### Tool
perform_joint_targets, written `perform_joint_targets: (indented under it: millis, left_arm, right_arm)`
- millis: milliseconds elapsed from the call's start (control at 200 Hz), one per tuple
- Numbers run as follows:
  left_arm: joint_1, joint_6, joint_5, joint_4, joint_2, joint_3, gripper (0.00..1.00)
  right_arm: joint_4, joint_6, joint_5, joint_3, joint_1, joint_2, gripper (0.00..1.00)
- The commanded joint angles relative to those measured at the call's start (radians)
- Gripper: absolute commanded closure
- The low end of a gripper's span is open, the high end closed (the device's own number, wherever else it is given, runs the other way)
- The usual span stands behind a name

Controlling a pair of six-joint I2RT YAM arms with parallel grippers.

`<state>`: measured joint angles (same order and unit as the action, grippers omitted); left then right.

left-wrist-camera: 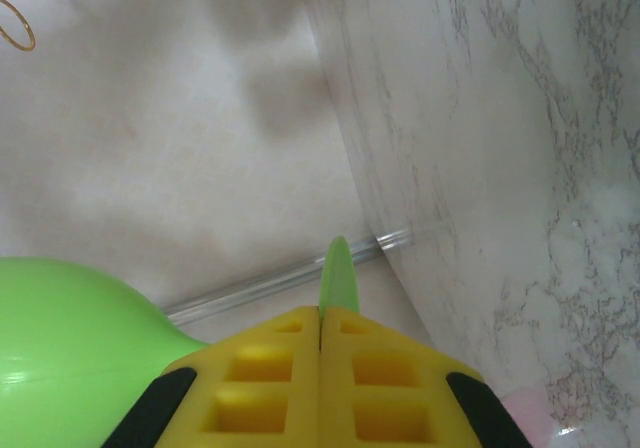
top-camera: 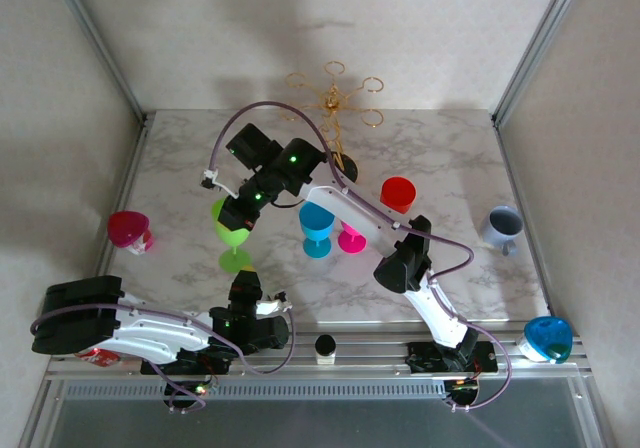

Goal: Take the wine glass off the wine glass rack

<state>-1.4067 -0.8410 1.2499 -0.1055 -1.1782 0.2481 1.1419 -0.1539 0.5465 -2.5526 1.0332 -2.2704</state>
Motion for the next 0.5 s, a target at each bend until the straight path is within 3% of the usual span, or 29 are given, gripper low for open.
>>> perform_joint_targets:
  millis: [0, 60, 380, 496]
  left_arm:
    - [-0.008, 0.013, 0.039, -0.014, 0.019, -0.006, 0.96]
    - [-0.009, 0.014, 0.042, -0.015, 0.023, -0.006, 0.94]
    - [-0.008, 0.019, 0.047, -0.008, 0.038, -0.006, 0.67]
    - [-0.008, 0.018, 0.043, -0.008, 0.041, -0.007, 0.66]
  right_arm:
    - [0.026, 0.005, 0.019, -0.023, 0.014, -0.008, 1.0]
    - [0.02, 0.012, 0.002, -0.021, 0.014, -0.004, 1.0]
    - [-0.073, 0.033, -0.105, 0.04, 0.012, 0.054, 1.0]
    - [-0.085, 0.039, -0.125, 0.039, 0.009, 0.06, 1.0]
